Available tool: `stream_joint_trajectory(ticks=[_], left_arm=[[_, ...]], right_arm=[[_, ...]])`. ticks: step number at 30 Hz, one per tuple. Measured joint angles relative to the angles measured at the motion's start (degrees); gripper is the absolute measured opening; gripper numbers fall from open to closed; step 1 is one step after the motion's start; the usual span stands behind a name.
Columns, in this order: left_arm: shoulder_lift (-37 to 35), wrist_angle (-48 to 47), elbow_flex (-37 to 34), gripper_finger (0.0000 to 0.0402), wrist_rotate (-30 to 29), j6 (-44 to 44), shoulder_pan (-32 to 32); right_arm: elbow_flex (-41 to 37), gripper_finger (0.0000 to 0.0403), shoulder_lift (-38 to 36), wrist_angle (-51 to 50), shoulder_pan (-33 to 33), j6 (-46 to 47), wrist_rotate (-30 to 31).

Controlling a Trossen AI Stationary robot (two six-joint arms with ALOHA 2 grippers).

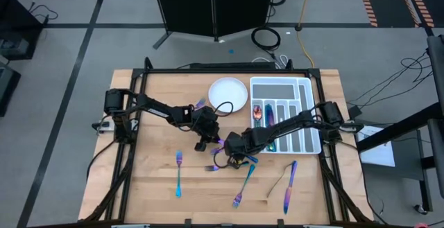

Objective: Sort silverware
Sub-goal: Put the purple knife on the white silverware tray

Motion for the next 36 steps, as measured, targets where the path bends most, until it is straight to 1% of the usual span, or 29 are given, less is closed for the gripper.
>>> stream_joint_trajectory(ticks=[3,6,8,10,13,15,17,21,25,30,33,36], left_arm=[[0.0,-0.21,0.0,0.0095,-0.04,0.01,0.01],[0.0,-0.54,0.02,0.0095,-0.02,0.06,0.09],[0.0,-0.63,0.02,0.0095,-0.02,0.02,0.09],[-0.03,-0.68,0.02,0.0095,-0.25,-0.28,0.08],[-1.6,-1.87,-0.09,0.0095,-1.45,-3.29,0.16],[-2.94,-1.94,-0.11,0.0095,-1.81,-4.38,0.28],[-4.86,-1.84,-0.11,0.0095,-1.82,-4.42,0.27],[-7.05,-0.02,-0.09,0.0095,-1.73,-4.09,0.15],[-6.93,4.44,-0.09,0.0095,-1.73,-4.02,-1.1],[-4.62,13.02,-0.07,0.0095,-1.58,-2.38,-4.21],[-3.59,16.82,0.31,0.0095,-1.51,-1.51,-6.34],[-1.44,16.53,2.34,0.0095,-1.52,-2.88,-7.55]], right_arm=[[0.0,0.0086,0.05,-1.72,0.31,0.9,0.4],[-0.01,0.0033,0.05,-2.6,0.38,0.84,0.19],[-0.06,0.0013,0.09,-2.62,0.38,0.84,-0.09],[-0.14,0.0017,-0.35,-2.31,0.36,1.22,-0.41],[-0.35,0.0019,-1.31,-1.36,0.35,1.55,-1.05],[-0.45,0.001,-2.31,-1.7,0.46,1.67,-2.4],[-0.56,0.0002,-3.01,-1.66,0.57,1.65,-2.52],[-0.63,0.0,-5.49,-0.19,0.45,1.41,-1.89],[-0.52,0.0001,-7.71,1.33,0.23,1.65,-1.06],[-0.43,0.0001,-12.13,1.12,0.11,4.01,0.33],[-0.41,0.0001,-14.98,-3.35,1.14,6.38,0.69],[-0.41,0.0001,-17.79,-8.96,3.22,9.06,0.71]])
